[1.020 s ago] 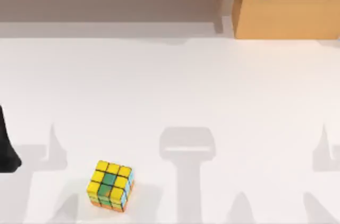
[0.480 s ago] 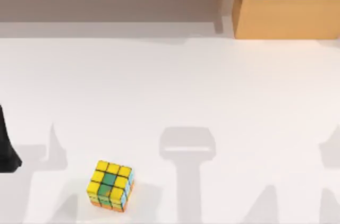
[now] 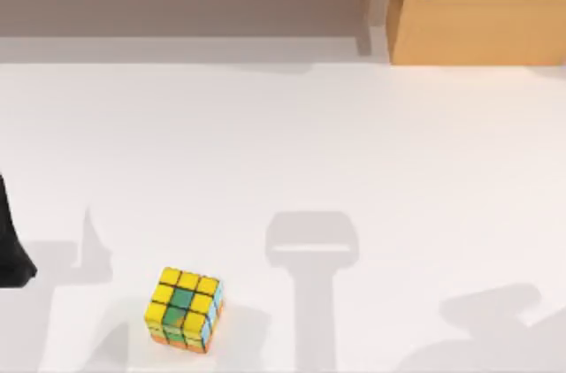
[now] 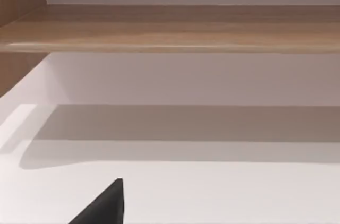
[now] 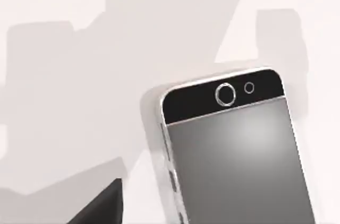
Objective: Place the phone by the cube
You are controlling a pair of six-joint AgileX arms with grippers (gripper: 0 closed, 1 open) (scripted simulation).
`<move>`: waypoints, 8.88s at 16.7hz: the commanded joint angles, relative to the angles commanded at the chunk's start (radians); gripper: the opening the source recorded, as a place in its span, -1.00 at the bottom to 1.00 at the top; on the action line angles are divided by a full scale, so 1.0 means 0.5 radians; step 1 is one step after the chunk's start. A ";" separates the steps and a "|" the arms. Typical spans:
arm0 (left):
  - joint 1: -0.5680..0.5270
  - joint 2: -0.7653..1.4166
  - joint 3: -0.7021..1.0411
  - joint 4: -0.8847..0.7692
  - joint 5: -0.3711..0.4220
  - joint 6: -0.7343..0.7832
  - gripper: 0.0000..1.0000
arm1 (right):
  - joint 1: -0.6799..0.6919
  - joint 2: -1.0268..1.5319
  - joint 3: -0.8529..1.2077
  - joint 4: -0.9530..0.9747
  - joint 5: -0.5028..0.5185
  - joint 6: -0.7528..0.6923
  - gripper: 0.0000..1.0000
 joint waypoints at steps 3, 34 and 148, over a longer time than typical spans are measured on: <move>0.000 0.000 0.000 0.000 0.000 0.000 1.00 | -0.134 0.522 0.279 -0.260 -0.004 -0.268 1.00; 0.000 0.000 0.000 0.000 0.000 0.000 1.00 | -0.326 1.381 0.544 -0.275 0.004 -0.659 -0.06; 0.000 0.000 0.000 0.000 0.000 0.000 1.00 | 2.394 1.857 1.457 -0.698 0.019 2.972 1.00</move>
